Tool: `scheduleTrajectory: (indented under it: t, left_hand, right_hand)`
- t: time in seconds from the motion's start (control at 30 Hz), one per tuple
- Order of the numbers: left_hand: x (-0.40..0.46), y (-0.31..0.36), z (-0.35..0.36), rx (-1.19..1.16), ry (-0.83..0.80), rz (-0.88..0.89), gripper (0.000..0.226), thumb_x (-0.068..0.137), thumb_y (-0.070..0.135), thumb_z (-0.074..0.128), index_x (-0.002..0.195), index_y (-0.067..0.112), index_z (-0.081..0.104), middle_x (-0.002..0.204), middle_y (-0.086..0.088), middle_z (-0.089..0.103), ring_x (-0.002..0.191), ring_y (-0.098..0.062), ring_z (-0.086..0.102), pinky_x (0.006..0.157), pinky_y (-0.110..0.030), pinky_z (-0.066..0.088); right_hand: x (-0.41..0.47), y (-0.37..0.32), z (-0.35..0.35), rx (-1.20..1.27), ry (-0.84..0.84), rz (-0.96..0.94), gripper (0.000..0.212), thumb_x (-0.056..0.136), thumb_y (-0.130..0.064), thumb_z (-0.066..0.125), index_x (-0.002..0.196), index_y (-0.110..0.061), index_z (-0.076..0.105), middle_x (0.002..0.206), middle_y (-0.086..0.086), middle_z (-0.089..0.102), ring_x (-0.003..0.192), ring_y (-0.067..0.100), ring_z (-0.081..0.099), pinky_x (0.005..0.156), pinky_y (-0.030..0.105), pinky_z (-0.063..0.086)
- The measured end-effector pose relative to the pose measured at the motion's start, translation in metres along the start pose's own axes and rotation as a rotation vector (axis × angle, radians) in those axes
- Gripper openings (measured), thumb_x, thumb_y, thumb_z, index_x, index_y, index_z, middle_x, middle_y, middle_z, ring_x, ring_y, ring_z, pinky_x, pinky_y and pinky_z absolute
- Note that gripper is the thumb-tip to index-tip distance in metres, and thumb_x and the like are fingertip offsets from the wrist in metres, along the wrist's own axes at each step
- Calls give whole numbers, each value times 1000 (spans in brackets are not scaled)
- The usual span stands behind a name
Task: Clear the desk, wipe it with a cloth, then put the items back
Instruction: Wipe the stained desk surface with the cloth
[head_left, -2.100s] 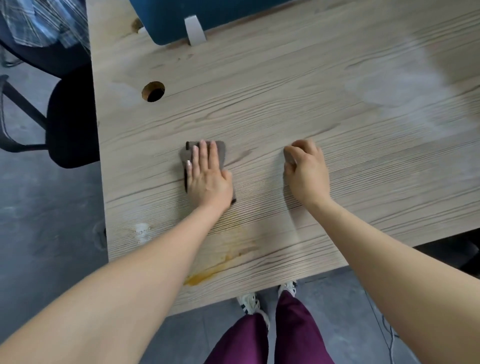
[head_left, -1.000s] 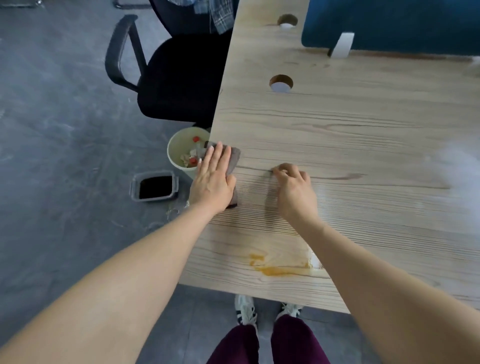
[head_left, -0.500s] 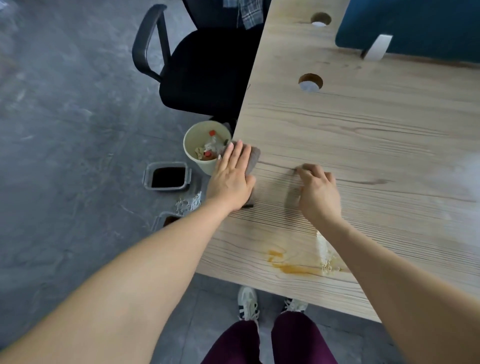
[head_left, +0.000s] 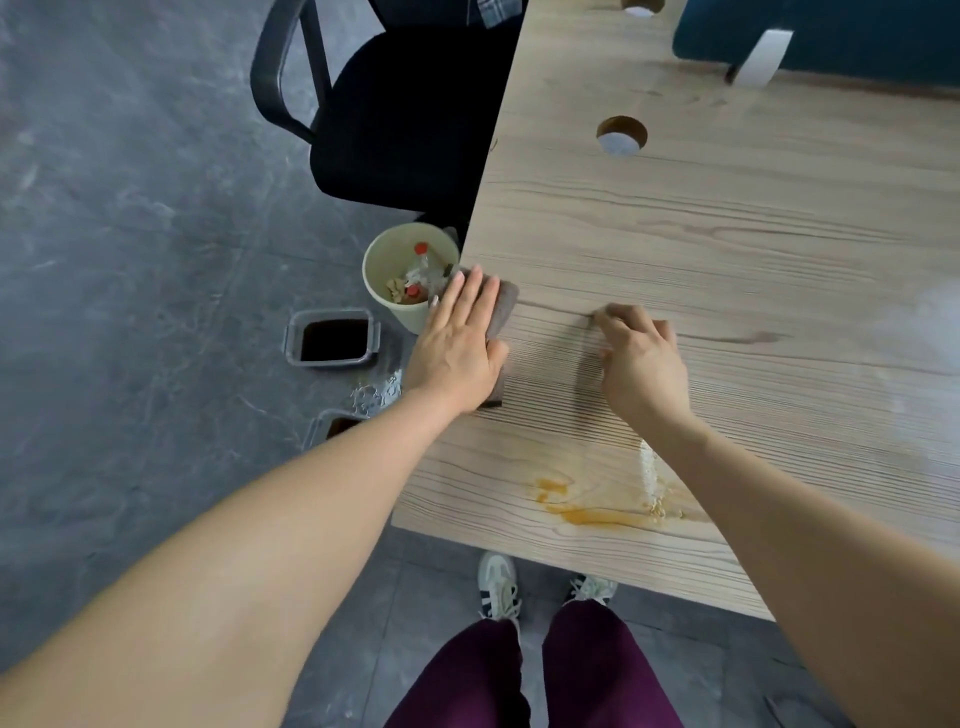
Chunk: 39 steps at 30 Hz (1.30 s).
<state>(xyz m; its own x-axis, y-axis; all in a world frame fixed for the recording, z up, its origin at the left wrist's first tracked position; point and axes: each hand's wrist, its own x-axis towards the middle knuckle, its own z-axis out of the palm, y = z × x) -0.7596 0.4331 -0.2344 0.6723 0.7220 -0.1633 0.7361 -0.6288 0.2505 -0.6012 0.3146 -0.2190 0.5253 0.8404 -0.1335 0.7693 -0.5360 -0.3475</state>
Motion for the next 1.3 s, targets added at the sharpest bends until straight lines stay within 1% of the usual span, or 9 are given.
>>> scheduleTrajectory:
  t: [0.17, 0.37, 0.47, 0.57, 0.73, 0.87, 1.03, 1.1, 1.3]
  left_hand:
    - [-41, 14, 11, -7, 22, -2, 68, 96, 28, 32, 150, 16, -7, 157, -1, -17, 143, -15, -20, 118, -33, -10]
    - [-31, -10, -1, 28, -98, 187, 67, 96, 31, 30, 150, 23, -8, 156, 5, -18, 142, -9, -21, 119, -33, -6]
    - [4, -12, -10, 0, -31, 1, 64, 98, 32, 29, 150, 20, -7, 157, 1, -16, 143, -14, -17, 119, -35, -5]
    - [3, 4, -3, 36, 14, -91, 65, 99, 28, 29, 150, 16, -8, 157, -3, -16, 144, -17, -16, 119, -35, -6]
    - [-32, 59, 23, 6, -38, 142, 68, 96, 29, 30, 150, 19, -11, 156, 2, -19, 143, -12, -20, 117, -31, -12]
    - [-13, 41, 13, 49, -110, 292, 67, 97, 32, 30, 149, 23, -11, 156, 6, -20, 142, -8, -20, 118, -30, -8]
    - [18, 26, 0, 83, 10, 42, 65, 97, 29, 32, 150, 18, -5, 158, -1, -13, 145, -15, -14, 115, -30, -13]
    - [10, 43, 4, 81, 10, 24, 65, 96, 25, 30, 150, 17, -6, 158, -2, -13, 145, -16, -14, 116, -31, -12]
    - [-22, 112, 30, 63, -137, 378, 68, 95, 31, 29, 149, 23, -10, 156, 5, -19, 143, -9, -19, 117, -31, -10]
  right_hand:
    - [0, -1, -1, 29, -23, 19, 46, 89, 1, 47, 131, -19, 51, 137, -5, 44, 116, 31, 36, 64, 31, 36]
    - [1, -2, -4, 25, -24, 17, 49, 89, 3, 46, 133, -18, 50, 139, -3, 44, 118, 31, 35, 66, 30, 36]
    - [2, 1, -8, 81, -33, -4, 48, 89, 3, 48, 131, -19, 53, 137, -4, 46, 119, 30, 37, 66, 32, 40]
    - [0, 10, -17, 229, 37, 36, 44, 87, 3, 47, 125, -15, 58, 133, 2, 51, 117, 31, 45, 80, 39, 49]
    - [-29, 40, -24, 105, 173, 196, 36, 90, 0, 47, 122, -12, 61, 125, 4, 55, 113, 29, 45, 76, 37, 44]
    - [-42, 66, -30, 24, 189, 387, 30, 91, -4, 49, 116, -15, 62, 121, 6, 51, 113, 29, 43, 69, 34, 38]
    - [-55, 80, -26, 28, 187, 388, 34, 89, -1, 47, 117, -17, 60, 123, 2, 50, 112, 25, 41, 66, 31, 35]
    - [-59, 82, -25, 66, 200, 384, 33, 90, -3, 48, 117, -16, 60, 124, 1, 51, 113, 25, 41, 65, 31, 35]
    - [-73, 94, -27, 68, 231, 446, 32, 90, -2, 48, 115, -16, 62, 123, 2, 53, 111, 26, 42, 67, 29, 33]
